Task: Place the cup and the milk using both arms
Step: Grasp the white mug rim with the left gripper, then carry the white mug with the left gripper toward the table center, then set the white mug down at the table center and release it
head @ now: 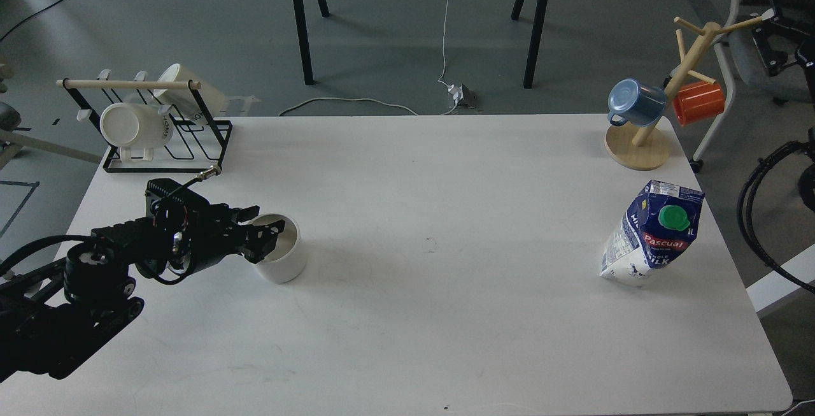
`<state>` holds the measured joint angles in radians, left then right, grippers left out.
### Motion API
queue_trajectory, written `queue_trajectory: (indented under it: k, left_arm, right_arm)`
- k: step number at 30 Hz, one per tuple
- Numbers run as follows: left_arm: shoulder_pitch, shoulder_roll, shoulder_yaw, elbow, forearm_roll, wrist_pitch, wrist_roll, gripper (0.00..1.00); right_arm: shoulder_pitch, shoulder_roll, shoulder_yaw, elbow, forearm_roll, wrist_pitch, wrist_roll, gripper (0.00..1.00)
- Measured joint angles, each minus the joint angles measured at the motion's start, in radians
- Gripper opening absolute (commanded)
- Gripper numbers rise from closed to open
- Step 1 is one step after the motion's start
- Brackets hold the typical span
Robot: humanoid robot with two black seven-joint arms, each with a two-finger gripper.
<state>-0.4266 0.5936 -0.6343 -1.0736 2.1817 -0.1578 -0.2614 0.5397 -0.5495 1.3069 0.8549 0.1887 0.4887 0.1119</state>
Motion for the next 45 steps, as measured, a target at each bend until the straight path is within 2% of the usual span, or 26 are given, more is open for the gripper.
queue_trajectory:
  k: [9,16,18,22,26,29,33,38,45]
  left_arm:
    - [-0.005,-0.007,0.005,0.022,0.0,0.003,-0.009,0.02]
    - [-0.065,-0.012,-0.002,-0.008,0.0,-0.015,-0.072,0.03]
    - [-0.1,-0.012,-0.002,-0.028,0.0,-0.045,-0.077,0.03]
    - [-0.18,-0.029,-0.001,-0.08,-0.007,-0.162,-0.077,0.03]
    - [-0.253,-0.141,0.005,-0.099,-0.032,-0.277,-0.054,0.03]
    - [-0.293,-0.228,0.007,-0.093,-0.026,-0.321,-0.002,0.03]
    - [-0.341,-0.376,0.064,-0.046,-0.003,-0.331,0.062,0.03]
    - [-0.369,-0.518,0.156,0.056,0.0,-0.331,0.086,0.04]
    - [-0.365,-0.591,0.175,0.144,0.0,-0.331,0.15,0.07]
  right_arm:
    - [0.0,-0.009,0.002,-0.002,0.0,0.0,0.0,0.99]
    - [-0.002,-0.016,0.004,-0.002,0.0,0.0,0.0,0.99]
    - [-0.005,-0.021,0.004,-0.002,0.0,0.0,0.0,0.99]
    - [-0.008,-0.027,0.005,-0.002,0.0,0.0,0.0,0.99]
    - [-0.009,-0.033,0.006,-0.002,0.0,0.0,0.0,0.99]
    - [-0.009,-0.033,0.006,-0.002,0.0,0.0,0.0,0.99]
    - [-0.009,-0.034,0.006,-0.002,0.0,0.0,0.001,0.99]
    - [-0.009,-0.034,0.006,-0.001,0.0,0.0,0.002,0.99]
    - [-0.009,-0.035,0.006,0.0,0.0,0.0,0.002,0.99]
